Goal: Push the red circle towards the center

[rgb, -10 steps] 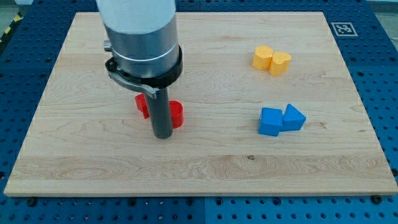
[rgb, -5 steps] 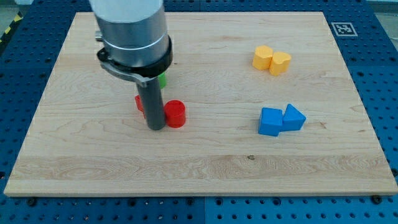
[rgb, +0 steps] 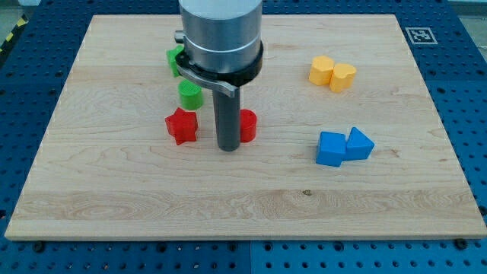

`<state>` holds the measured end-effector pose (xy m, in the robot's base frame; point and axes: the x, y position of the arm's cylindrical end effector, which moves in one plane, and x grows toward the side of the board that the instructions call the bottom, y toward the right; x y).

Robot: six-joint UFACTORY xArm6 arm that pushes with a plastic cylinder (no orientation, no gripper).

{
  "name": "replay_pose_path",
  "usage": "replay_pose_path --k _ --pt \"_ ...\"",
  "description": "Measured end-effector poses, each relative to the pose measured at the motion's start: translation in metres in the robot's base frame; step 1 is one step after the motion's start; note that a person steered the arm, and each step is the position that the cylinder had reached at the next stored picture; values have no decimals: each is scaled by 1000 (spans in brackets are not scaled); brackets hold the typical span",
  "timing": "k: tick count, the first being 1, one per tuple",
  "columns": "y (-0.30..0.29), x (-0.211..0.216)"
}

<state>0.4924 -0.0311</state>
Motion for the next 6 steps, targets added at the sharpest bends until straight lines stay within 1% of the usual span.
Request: replay_pose_path --k 2,3,6 --pt "-18 -8" --pt "-19 -24" --pt "-14 -27"
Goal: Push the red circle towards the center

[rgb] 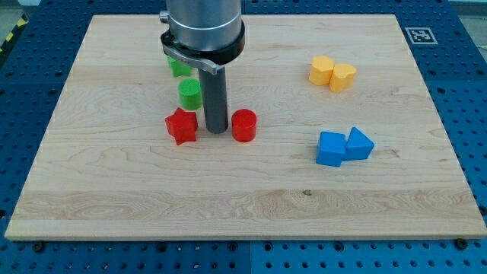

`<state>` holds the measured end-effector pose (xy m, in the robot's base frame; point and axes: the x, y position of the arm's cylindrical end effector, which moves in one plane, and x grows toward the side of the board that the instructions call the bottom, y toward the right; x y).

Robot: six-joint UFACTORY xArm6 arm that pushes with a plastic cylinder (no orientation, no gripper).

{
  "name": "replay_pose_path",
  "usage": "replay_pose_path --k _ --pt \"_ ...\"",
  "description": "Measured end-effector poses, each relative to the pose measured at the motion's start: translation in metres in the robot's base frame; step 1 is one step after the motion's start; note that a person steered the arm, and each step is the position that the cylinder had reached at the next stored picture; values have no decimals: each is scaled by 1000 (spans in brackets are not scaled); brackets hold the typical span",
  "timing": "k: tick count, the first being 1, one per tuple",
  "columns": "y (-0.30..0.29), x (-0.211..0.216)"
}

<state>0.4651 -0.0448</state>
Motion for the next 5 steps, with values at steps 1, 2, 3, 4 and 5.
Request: replay_pose_path --k 1,2,3,4,5 --pt "0 0" --pt "6 0" --pt "18 0" --pt "27 0" --pt "24 -6"
